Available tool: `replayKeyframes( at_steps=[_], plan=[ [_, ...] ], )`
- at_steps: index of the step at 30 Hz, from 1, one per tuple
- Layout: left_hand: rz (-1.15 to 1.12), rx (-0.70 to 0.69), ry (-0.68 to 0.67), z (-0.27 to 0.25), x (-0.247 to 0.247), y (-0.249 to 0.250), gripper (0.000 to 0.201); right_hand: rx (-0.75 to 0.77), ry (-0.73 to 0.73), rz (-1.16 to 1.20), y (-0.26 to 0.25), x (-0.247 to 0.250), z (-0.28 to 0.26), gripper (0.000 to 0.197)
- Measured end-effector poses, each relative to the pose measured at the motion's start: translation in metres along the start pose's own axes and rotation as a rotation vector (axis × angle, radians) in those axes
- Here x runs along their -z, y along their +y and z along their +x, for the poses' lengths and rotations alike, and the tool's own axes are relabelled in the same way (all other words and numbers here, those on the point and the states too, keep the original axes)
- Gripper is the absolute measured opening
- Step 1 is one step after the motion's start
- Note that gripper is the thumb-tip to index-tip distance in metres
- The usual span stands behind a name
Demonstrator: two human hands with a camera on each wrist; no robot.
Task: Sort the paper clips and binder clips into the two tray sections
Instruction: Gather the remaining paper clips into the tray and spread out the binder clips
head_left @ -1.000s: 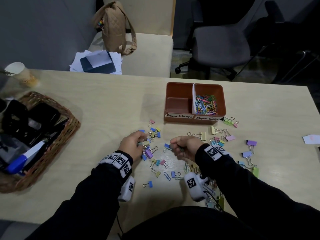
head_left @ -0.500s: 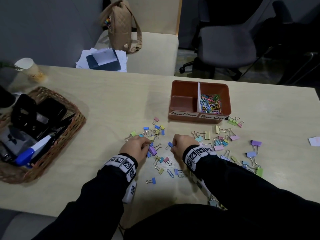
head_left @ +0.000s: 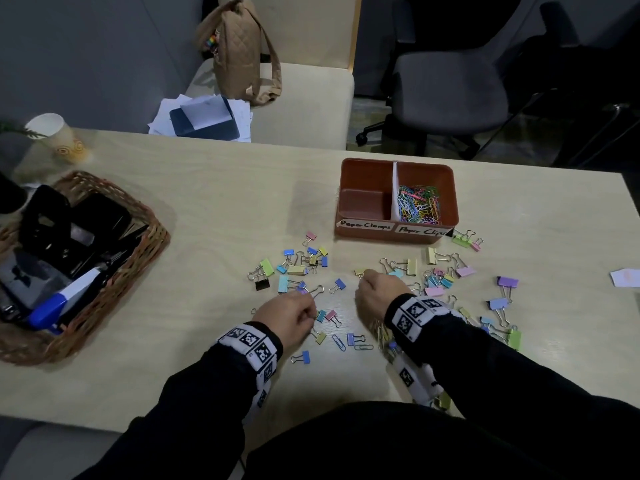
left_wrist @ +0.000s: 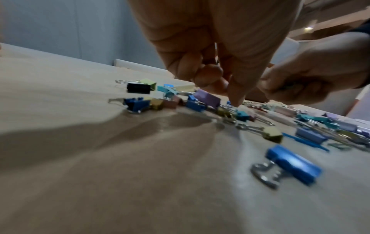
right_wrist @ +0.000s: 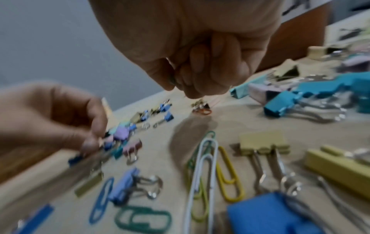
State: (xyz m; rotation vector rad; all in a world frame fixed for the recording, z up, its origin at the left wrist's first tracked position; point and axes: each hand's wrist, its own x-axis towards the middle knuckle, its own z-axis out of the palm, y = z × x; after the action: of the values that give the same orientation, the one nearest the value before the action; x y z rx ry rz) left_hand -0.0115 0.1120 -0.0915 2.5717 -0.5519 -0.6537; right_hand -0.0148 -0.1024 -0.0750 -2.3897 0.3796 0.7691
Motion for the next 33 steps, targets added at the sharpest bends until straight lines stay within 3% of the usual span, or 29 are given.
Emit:
replayKeyframes(
  at_steps=[2, 5, 11, 14, 16, 29, 31, 33],
  plan=[
    [0.018, -0.012, -0.049, -0.002, -0.005, 0.005, 0.004, -0.017, 0.047, 0.145, 0.008, 0.005, -0.004, 0.024],
    [0.032, 0.005, -0.069, -0.004, -0.010, 0.009, 0.013, -0.035, 0.079, 0.142, 0.021, 0.006, -0.010, 0.012],
    [0.056, 0.087, 0.124, -0.004, -0.011, 0.005, 0.021, -0.022, 0.015, 0.107, 0.031, -0.003, -0.025, 0.017],
    [0.097, 0.042, 0.049, 0.005, -0.008, 0.001, 0.025, -0.017, -0.019, 0.125, 0.028, -0.009, -0.030, 0.006],
    [0.151, 0.027, -0.016, 0.010, -0.006, 0.003, 0.023, -0.020, -0.022, 0.082, 0.027, -0.013, -0.032, 0.012],
    [-0.024, 0.076, 0.080, 0.015, 0.006, 0.000, 0.018, 0.086, -0.076, -0.076, 0.020, -0.020, -0.038, 0.009],
    [-0.016, 0.085, 0.048, 0.007, 0.007, -0.005, 0.015, 0.101, -0.086, -0.133, 0.019, -0.023, -0.038, 0.006],
    [0.012, 0.071, -0.035, -0.001, 0.006, -0.008, 0.009, 0.096, -0.109, -0.198, 0.019, -0.025, -0.038, 0.016]
  ],
)
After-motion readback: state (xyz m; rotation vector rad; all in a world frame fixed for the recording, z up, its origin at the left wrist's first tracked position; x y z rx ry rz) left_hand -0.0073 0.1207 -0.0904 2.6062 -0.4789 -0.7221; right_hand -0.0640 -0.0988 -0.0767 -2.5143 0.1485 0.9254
